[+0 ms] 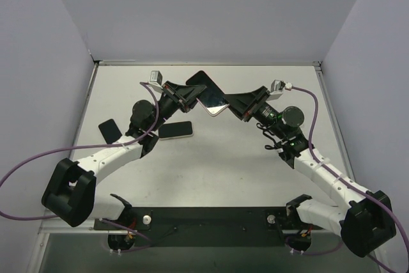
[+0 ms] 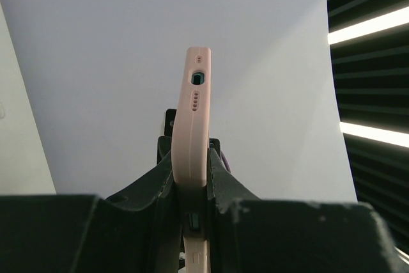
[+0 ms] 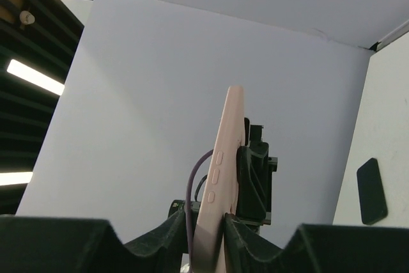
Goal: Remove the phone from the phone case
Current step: Remove the phone case from the phone.
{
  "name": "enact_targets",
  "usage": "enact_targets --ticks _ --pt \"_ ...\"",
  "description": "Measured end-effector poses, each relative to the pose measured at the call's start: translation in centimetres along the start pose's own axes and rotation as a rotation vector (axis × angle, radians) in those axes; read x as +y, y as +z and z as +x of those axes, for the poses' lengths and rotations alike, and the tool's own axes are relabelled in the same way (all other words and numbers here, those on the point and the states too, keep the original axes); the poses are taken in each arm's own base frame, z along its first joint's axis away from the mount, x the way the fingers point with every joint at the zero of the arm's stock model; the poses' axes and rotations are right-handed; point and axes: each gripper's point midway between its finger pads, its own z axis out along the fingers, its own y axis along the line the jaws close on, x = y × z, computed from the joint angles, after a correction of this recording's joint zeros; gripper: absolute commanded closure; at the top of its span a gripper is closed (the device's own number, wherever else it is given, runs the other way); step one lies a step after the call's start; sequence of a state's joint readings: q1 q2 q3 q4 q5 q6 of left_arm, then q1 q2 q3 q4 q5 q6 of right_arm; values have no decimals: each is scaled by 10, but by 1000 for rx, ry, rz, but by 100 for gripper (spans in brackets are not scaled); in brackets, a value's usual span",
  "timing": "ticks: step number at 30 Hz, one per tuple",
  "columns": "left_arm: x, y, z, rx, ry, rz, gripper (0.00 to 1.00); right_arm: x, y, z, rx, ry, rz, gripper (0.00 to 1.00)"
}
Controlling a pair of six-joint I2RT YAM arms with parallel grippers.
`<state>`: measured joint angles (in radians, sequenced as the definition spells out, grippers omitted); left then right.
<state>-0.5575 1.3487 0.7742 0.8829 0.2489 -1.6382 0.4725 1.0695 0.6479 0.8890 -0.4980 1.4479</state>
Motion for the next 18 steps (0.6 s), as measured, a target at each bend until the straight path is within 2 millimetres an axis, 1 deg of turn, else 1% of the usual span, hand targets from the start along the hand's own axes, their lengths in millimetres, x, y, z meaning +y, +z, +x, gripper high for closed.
enact_targets --ticks 2,6,9,10,13,16,18 --pt "-1 0 0 -1 -3 1 100 4 0 1 3 7 -15 65" --pt "-2 -1 0 -2 -5 1 100 9 0 3 12 10 -33 66" --pt "-1 -2 0 -3 -9 -1 100 8 0 4 14 8 -31 80" --pt "-2 -2 0 -2 -10 0 100 7 0 4 15 8 -27 100" --pt "-3 -2 1 -2 1 6 100 -1 -1 5 14 6 0 100" --pt "1 -2 1 -3 13 -8 100 -6 -2 5 9 15 13 100" --pt "1 -2 1 -2 16 -6 100 -5 -3 4 2 36 3 100"
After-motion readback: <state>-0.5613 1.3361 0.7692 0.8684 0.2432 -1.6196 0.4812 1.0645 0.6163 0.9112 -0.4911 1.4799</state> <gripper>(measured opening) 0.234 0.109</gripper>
